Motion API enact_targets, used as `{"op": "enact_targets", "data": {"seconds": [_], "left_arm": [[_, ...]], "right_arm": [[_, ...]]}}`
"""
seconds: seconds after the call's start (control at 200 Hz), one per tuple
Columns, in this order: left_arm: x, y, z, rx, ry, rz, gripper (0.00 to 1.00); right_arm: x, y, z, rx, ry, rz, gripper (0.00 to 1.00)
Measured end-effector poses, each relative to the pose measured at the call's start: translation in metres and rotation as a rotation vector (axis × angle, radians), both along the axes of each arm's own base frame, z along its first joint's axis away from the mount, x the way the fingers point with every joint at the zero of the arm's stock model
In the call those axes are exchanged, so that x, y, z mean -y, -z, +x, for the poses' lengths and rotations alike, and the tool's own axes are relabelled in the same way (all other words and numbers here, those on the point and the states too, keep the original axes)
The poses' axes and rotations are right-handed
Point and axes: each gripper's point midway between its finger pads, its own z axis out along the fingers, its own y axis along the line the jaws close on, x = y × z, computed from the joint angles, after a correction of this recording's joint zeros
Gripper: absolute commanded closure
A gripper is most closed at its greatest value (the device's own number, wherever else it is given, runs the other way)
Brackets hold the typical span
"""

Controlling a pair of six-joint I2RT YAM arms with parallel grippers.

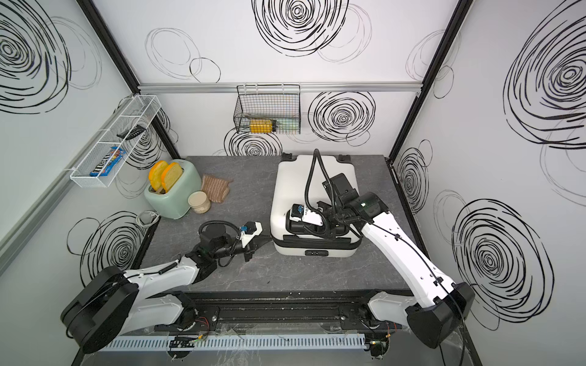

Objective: Open the suitcase zippers
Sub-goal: Unzip the zipper on the suitcase.

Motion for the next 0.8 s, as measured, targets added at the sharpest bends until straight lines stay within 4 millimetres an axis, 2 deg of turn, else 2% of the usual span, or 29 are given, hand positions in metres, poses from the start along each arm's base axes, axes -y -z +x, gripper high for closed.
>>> {"op": "enact_targets", "data": {"seconds": [0.215, 0.505, 0.796], "left_arm": [[-0.002, 0.004, -0.001, -0.053, -0.011, 0.004, 1.00], [-0.002, 0.004, 0.004, -0.091, -0.067, -0.012, 1.00], [0.013, -0.001, 0.005, -0.075, -0.097, -0.053, 1.00]], "right_arm": [[-0.014, 0.010, 0.012, -0.028, 0.091, -0.023, 1.00], [-0.047, 0.011, 0.030, -0.057, 0.202, 0.048, 1.00], [-0.081, 0.006, 0.044, -0.167, 0.361, 0.190, 1.00]]}}
